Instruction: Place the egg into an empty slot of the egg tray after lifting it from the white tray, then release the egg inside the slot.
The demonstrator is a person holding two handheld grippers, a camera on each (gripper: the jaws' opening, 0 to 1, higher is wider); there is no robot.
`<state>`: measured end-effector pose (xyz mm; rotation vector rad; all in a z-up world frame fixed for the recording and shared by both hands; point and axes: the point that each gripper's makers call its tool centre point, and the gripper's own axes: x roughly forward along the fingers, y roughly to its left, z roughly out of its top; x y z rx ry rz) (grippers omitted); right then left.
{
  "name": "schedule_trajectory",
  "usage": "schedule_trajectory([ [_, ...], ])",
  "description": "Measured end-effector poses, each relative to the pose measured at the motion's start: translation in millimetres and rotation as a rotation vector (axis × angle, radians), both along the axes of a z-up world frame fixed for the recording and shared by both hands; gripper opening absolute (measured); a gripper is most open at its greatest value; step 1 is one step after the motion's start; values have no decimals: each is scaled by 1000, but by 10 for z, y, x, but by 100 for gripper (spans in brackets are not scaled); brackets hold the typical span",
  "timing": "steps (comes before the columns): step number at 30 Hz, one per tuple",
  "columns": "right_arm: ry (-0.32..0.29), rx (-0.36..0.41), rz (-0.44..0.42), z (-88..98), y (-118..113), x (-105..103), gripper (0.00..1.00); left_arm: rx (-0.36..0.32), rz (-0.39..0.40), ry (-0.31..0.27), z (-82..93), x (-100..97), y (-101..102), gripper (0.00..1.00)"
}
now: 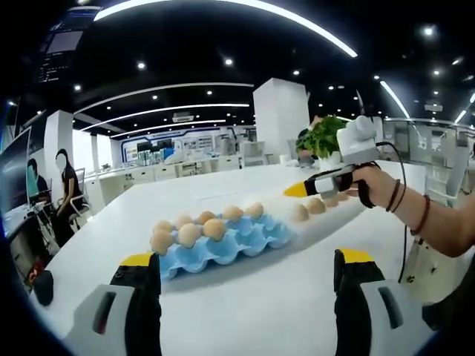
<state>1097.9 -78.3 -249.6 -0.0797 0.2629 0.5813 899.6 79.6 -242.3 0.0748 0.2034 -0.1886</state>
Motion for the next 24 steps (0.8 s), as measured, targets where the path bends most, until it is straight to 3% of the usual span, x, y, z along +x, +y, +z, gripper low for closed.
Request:
schedule_trajectory([
  [9, 26, 9, -74, -74, -329, 98, 67, 0, 4, -1, 12, 10, 19, 99],
  [24, 37, 8, -141, -130, -677, 213, 67, 2, -2, 10, -27, 63, 25, 99],
])
